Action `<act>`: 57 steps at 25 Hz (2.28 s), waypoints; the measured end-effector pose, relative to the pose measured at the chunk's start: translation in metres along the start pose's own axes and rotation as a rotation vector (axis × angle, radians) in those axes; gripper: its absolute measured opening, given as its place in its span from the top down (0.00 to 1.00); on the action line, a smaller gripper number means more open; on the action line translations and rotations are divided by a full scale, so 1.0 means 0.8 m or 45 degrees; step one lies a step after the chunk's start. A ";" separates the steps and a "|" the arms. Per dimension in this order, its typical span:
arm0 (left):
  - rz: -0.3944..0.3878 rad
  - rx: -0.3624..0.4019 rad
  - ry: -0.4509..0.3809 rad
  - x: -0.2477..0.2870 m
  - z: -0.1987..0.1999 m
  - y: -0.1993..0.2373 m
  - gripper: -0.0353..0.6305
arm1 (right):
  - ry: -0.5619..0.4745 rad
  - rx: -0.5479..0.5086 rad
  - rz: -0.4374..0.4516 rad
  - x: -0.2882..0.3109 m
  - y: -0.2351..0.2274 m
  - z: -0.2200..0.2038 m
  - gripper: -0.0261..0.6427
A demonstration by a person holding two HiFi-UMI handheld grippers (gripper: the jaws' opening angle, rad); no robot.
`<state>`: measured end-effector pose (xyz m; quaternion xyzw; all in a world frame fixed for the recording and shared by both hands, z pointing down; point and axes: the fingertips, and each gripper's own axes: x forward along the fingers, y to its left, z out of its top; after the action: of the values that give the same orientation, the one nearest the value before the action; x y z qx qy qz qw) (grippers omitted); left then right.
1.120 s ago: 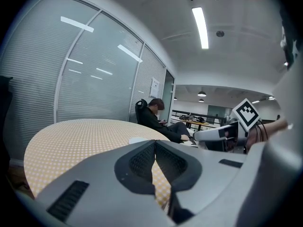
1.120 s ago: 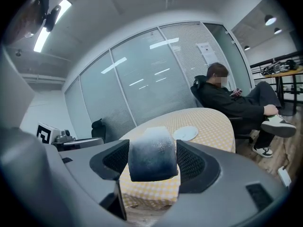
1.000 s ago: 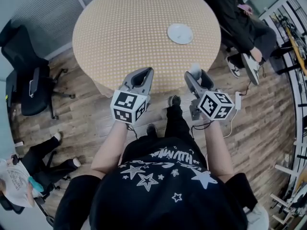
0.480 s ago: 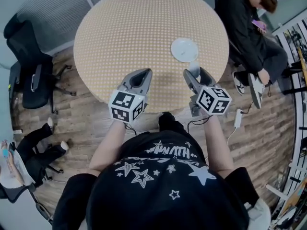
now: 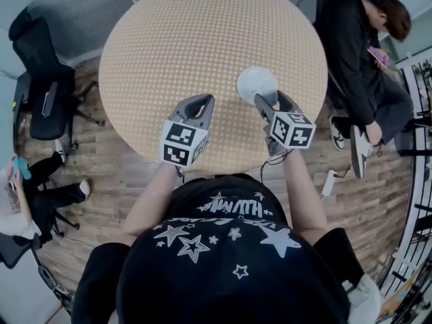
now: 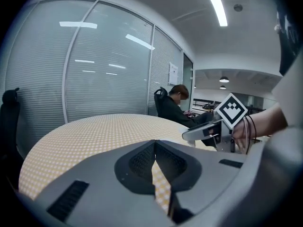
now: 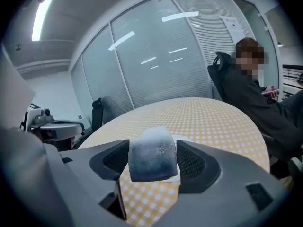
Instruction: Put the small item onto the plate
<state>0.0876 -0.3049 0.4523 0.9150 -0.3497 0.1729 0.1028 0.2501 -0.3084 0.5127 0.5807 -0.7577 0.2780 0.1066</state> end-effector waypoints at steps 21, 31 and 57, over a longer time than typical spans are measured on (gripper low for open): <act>0.052 -0.105 0.182 0.077 -0.048 0.018 0.94 | 0.388 -0.268 0.053 0.122 -0.048 -0.052 0.50; 0.089 -0.118 0.195 0.064 -0.057 0.022 0.94 | 0.436 -0.359 0.017 0.129 -0.043 -0.060 0.50; 0.046 -0.089 0.107 -0.027 -0.057 0.019 0.94 | 0.073 -0.333 -0.207 0.036 -0.006 -0.009 0.50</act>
<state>0.0509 -0.2891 0.4866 0.8964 -0.3672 0.2008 0.1463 0.2444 -0.3289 0.5343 0.6130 -0.7347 0.1839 0.2250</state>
